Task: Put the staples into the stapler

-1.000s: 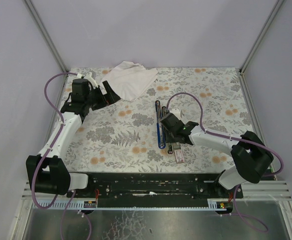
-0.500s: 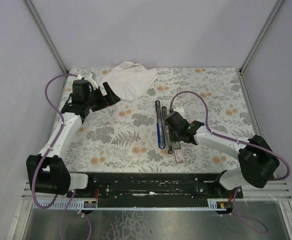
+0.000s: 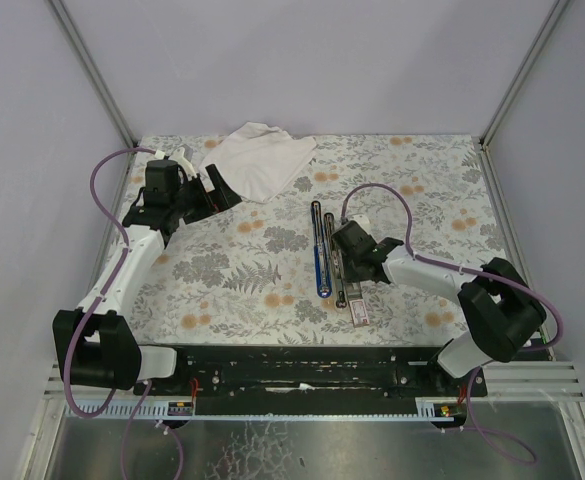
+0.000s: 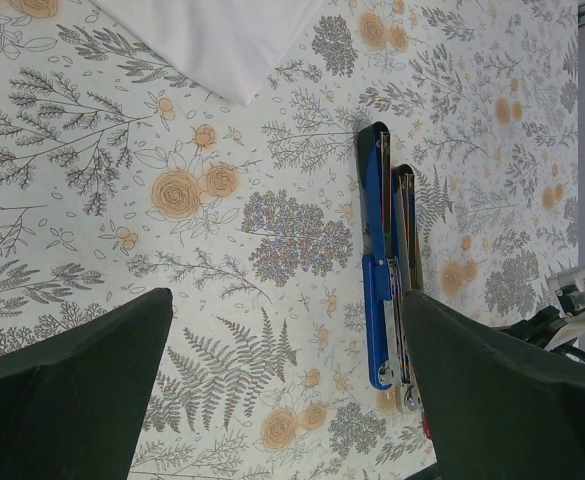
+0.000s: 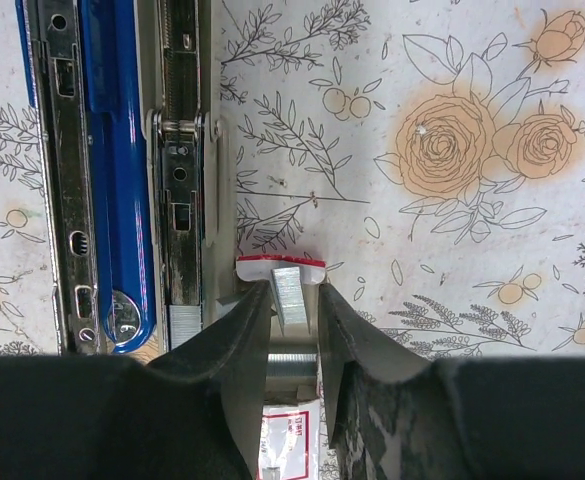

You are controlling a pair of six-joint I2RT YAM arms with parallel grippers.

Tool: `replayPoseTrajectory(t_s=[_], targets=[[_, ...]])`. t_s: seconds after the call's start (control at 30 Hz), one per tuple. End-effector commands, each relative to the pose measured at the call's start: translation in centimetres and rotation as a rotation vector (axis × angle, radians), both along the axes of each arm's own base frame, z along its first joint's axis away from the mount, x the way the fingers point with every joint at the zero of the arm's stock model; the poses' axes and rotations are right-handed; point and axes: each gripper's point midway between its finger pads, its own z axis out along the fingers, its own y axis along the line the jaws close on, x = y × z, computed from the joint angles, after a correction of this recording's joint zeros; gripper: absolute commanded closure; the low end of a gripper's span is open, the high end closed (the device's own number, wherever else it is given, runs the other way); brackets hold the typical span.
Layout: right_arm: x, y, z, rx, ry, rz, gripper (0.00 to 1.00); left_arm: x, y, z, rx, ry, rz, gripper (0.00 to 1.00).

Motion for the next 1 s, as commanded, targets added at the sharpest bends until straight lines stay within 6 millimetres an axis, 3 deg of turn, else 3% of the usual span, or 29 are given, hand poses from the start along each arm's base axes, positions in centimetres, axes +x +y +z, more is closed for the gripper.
replayPoseTrajectory(t_s=[0.0, 0.67, 0.97], targets=[[1.1, 0.1, 0.4, 0.005, -0.036, 0.001, 0.68, 0.6, 0.2, 0.6, -0.008, -0.043, 0.000, 0.03], [0.9, 0.3, -1.2, -0.006, 0.000, 0.020, 0.69, 0.6, 0.1, 0.7, -0.009, -0.045, 0.000, 0.03], [0.8, 0.2, -1.2, 0.000, 0.002, 0.018, 0.76, 0.6, 0.0, 0.6, -0.014, -0.041, -0.005, 0.03]])
